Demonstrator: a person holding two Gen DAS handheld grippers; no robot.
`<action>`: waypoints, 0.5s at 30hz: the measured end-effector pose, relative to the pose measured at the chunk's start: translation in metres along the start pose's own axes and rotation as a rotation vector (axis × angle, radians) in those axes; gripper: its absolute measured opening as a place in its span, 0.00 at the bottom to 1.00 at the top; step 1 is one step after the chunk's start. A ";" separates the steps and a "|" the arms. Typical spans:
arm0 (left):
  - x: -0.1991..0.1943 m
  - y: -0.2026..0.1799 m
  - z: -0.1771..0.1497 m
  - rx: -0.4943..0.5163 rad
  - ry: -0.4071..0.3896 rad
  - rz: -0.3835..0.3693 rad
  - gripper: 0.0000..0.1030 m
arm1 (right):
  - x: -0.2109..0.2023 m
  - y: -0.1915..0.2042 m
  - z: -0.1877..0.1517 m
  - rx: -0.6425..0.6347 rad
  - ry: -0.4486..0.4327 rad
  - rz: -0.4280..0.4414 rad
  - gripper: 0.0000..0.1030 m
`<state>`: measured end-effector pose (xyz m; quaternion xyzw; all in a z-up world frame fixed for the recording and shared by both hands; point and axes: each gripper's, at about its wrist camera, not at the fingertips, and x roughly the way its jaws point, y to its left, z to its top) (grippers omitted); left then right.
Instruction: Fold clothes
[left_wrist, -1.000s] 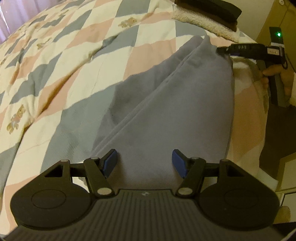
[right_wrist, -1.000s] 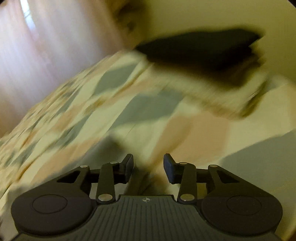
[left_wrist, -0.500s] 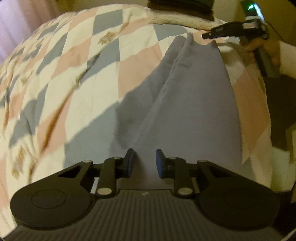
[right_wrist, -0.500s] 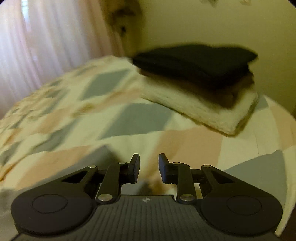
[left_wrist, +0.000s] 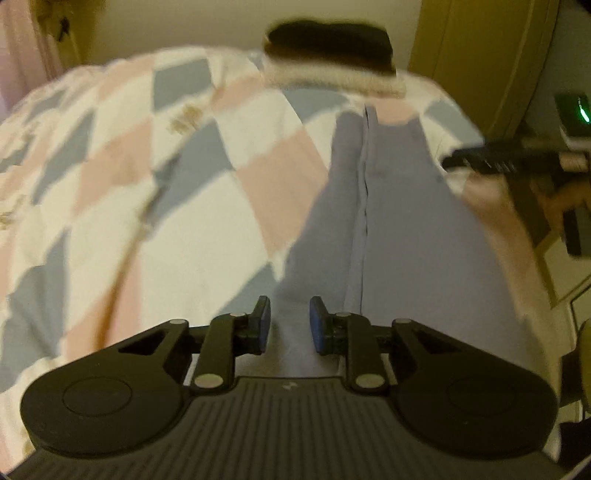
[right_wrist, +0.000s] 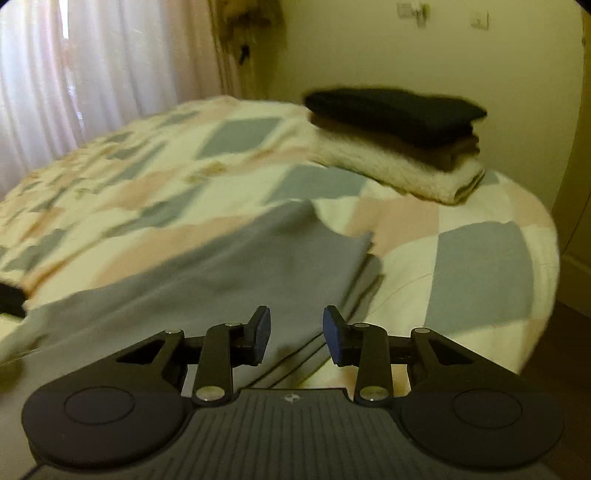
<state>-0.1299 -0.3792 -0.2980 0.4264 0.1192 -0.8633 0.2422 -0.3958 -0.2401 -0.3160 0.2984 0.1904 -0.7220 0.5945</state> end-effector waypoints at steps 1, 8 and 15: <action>-0.012 -0.006 -0.004 0.069 0.002 0.008 0.19 | -0.019 0.016 -0.008 -0.015 -0.003 0.015 0.36; -0.057 -0.086 -0.084 0.918 -0.014 0.020 0.42 | -0.127 0.162 -0.085 -0.310 0.023 0.120 0.64; -0.020 -0.096 -0.154 1.342 -0.066 0.140 0.25 | -0.124 0.257 -0.164 -0.829 -0.017 -0.039 0.54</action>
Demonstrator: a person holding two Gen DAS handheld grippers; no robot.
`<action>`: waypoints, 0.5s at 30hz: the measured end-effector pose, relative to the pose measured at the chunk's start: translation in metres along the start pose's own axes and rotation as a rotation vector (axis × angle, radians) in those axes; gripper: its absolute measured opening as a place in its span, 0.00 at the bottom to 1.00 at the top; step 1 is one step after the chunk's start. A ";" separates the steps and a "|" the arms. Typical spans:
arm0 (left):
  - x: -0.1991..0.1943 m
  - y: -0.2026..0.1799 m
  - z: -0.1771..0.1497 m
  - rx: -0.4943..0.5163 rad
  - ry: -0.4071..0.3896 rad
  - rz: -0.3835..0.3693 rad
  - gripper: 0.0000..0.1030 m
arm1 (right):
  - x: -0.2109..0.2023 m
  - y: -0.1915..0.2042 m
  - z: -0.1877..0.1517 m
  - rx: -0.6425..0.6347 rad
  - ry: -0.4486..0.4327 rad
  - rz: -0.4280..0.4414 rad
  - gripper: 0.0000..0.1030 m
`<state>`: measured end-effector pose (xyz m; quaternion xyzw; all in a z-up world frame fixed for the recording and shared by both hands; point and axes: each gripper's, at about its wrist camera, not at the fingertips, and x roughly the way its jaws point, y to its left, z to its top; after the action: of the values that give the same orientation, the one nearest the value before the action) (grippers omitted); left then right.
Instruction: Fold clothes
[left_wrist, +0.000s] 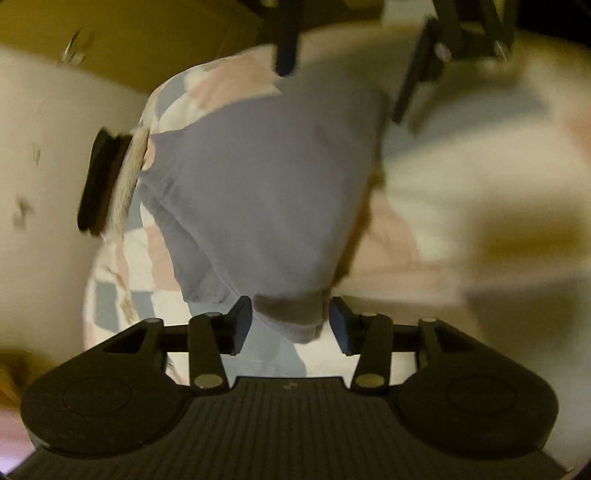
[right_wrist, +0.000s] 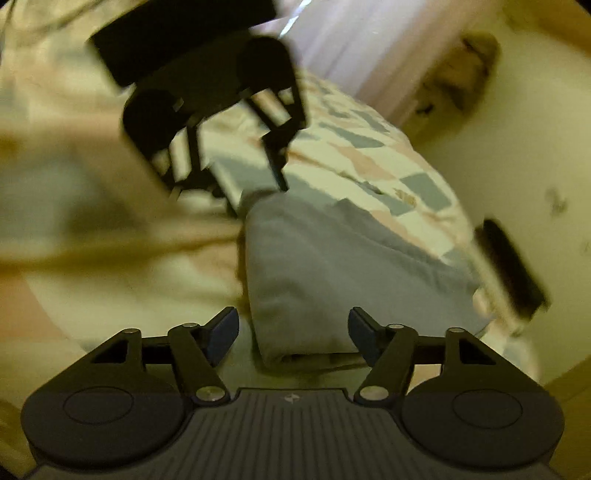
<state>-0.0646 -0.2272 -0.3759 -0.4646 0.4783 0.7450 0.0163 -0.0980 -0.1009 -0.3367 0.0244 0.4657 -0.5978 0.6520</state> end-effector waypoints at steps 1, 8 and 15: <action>0.004 -0.003 -0.002 0.009 -0.003 0.002 0.20 | 0.007 0.005 -0.001 -0.040 0.015 -0.022 0.45; 0.001 -0.020 -0.018 0.193 -0.098 0.071 0.07 | 0.009 -0.012 -0.011 -0.079 0.035 -0.004 0.09; -0.002 -0.030 -0.027 0.282 -0.160 0.175 0.37 | 0.008 -0.002 -0.014 -0.167 0.023 -0.081 0.72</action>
<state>-0.0309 -0.2295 -0.3981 -0.3536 0.6139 0.7037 0.0541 -0.1090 -0.0997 -0.3482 -0.0422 0.5218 -0.5826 0.6217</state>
